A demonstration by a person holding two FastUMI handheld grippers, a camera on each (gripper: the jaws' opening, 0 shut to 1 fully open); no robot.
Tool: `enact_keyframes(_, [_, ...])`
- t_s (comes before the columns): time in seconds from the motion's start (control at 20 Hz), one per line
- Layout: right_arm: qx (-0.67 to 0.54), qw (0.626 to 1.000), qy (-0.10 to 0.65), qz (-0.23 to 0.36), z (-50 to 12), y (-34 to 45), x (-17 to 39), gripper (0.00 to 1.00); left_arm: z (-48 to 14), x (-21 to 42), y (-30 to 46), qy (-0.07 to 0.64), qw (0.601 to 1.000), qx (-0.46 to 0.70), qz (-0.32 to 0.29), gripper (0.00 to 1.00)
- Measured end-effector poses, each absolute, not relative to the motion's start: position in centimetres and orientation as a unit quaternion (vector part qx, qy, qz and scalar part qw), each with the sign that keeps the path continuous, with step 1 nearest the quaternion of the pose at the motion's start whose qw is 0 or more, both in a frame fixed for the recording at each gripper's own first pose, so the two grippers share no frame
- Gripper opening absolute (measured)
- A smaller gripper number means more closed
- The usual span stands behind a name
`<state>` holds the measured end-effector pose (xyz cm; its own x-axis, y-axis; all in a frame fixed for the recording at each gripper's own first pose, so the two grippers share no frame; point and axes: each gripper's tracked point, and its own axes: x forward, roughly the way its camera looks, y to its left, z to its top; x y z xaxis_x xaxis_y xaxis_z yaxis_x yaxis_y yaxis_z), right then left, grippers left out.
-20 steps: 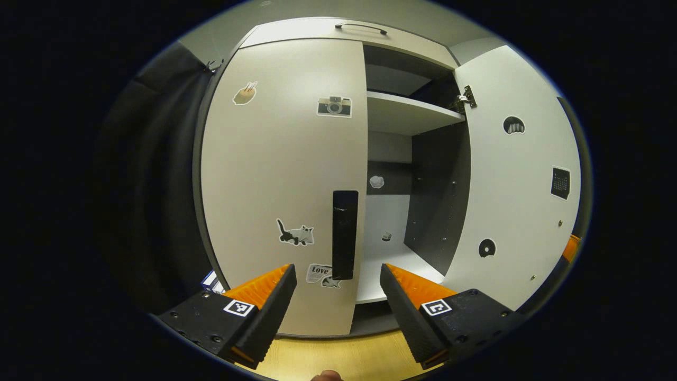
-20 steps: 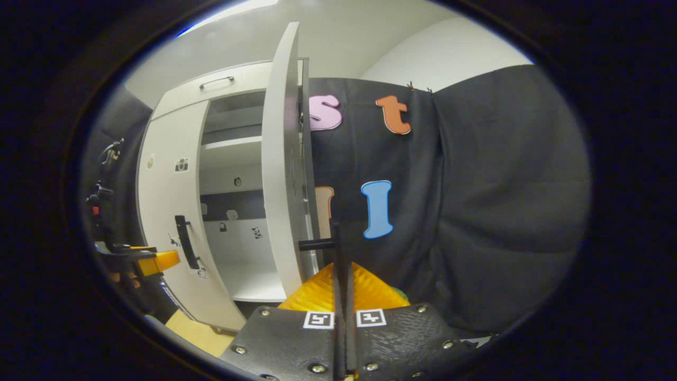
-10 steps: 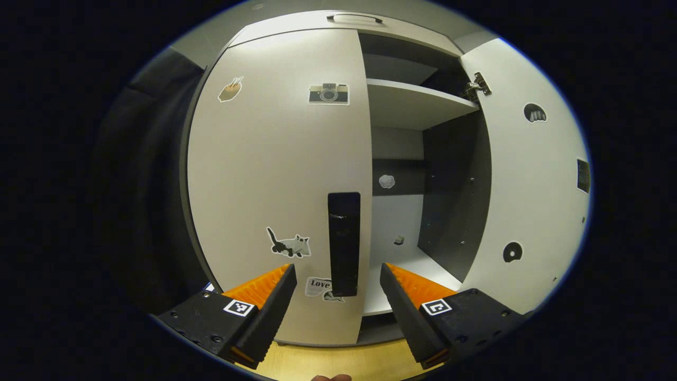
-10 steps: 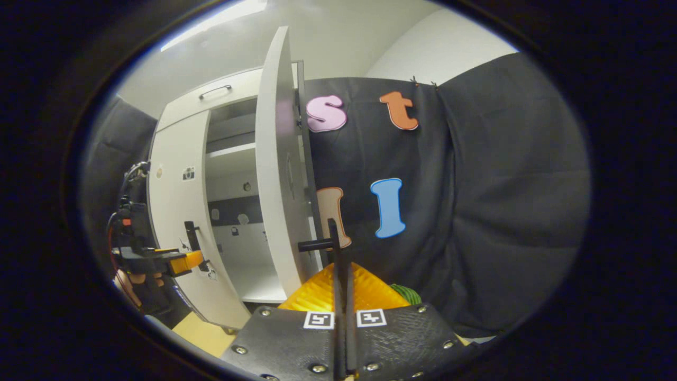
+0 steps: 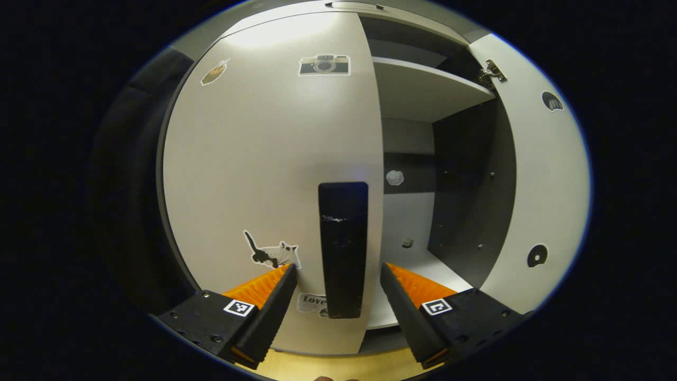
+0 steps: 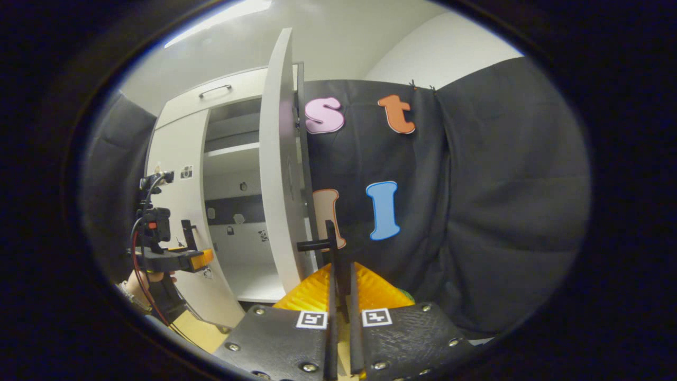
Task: Open the right door of the double-door shoe cabinet with the right hand, and open the left door with the left hand.
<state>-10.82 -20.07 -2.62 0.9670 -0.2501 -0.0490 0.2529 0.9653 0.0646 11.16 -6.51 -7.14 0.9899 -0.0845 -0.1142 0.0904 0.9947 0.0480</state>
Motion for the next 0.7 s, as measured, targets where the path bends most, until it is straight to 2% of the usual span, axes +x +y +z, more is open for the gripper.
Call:
enact_keyframes(0.05, [0.035,0.990,0.017,-0.132,-2.5,-20.1,-11.0,0.10,-7.0,11.3,-6.5,0.046,0.998,0.026,-0.042,0.99])
enact_keyframes(0.1, [0.034,0.989,0.014,-0.145,-2.4,-20.5,-11.4,0.10,-7.0,11.3,-6.4,0.045,0.998,0.025,-0.039,0.93])
enact_keyframes(0.35, [0.060,0.981,0.004,-0.183,-2.4,-22.5,-13.7,0.12,-7.0,11.4,-7.1,0.045,0.998,0.041,-0.028,0.92])
enact_keyframes(0.45, [0.074,0.977,0.001,-0.198,-2.4,-23.3,-14.9,0.12,-7.2,11.3,-7.7,0.049,0.997,0.045,-0.037,0.80])
enact_keyframes(0.5, [0.078,0.975,0.000,-0.206,-2.5,-23.7,-15.6,0.12,-7.1,11.6,-7.2,0.043,0.997,0.061,-0.025,0.70])
enact_keyframes(0.55, [0.080,0.974,0.001,-0.213,-2.6,-23.9,-16.2,0.12,-7.6,12.0,-7.1,0.047,0.997,0.060,-0.029,0.58])
enact_keyframes(0.6, [0.082,0.972,0.001,-0.220,-2.6,-24.3,-16.8,0.12,-7.0,11.6,-7.2,0.041,0.997,0.059,-0.034,0.36])
enact_keyframes(0.7, [0.082,0.969,0.005,-0.232,-2.8,-24.7,-18.1,0.12,-7.1,11.3,-7.1,0.047,0.997,0.053,-0.039,0.34])
